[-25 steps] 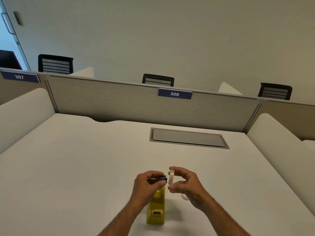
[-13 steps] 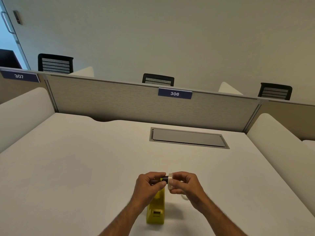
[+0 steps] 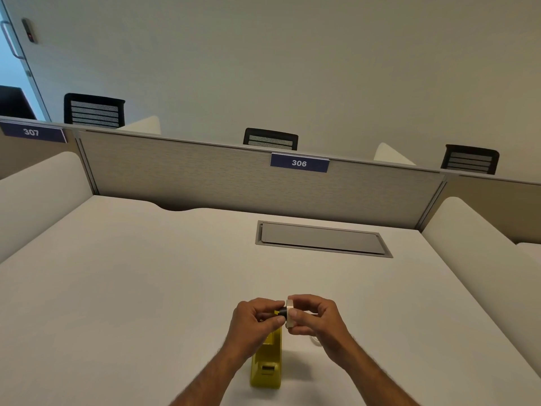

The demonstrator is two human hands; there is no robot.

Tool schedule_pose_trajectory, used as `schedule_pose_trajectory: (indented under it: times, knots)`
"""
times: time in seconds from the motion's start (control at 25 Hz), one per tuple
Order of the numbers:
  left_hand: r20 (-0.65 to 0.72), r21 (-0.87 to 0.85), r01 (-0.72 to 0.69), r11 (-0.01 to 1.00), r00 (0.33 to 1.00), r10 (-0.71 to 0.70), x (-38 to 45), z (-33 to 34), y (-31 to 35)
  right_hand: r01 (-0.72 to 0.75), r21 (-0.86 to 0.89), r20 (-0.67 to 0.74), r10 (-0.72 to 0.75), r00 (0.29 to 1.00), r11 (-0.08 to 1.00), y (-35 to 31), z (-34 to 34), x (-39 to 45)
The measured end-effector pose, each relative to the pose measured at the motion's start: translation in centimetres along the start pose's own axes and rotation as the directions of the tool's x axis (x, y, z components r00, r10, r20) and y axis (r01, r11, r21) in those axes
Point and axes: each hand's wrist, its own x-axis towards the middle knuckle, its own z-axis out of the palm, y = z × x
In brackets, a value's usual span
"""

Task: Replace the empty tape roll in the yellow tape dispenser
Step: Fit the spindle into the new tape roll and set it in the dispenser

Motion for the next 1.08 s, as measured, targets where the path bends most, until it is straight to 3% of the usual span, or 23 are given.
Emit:
schedule_pose_trajectory:
  times: [0.28, 0.56, 0.8, 1.08]
  knots:
    - [0.034, 0.044, -0.026, 0.999, 0.999, 0.025, 0.1, -0.2, 0.0, -0.014, 0.005, 0.030, 0.014, 0.999, 1.000, 0.3, 0.1, 0.0]
    - [0.051, -0.072, 0.056, 0.996, 0.997, -0.052, 0.2, -0.7, -0.5, -0.063, 0.042, 0.032, 0.061, 0.998, 0.997, 0.5, 0.3, 0.1]
    - [0.015, 0.007, 0.037, 0.999, 0.999, -0.037, 0.1, -1.0, -0.6, -0.068, 0.051, 0.079, 0.064, 0.995, 0.996, 1.3, 0.7, 0.0]
    - [-0.010, 0.036, 0.044, 0.998, 0.999, -0.044, 0.1, -1.6, -0.9, -0.066, -0.088, 0.085, 0.073, 0.994, 0.994, 1.4, 1.2, 0.4]
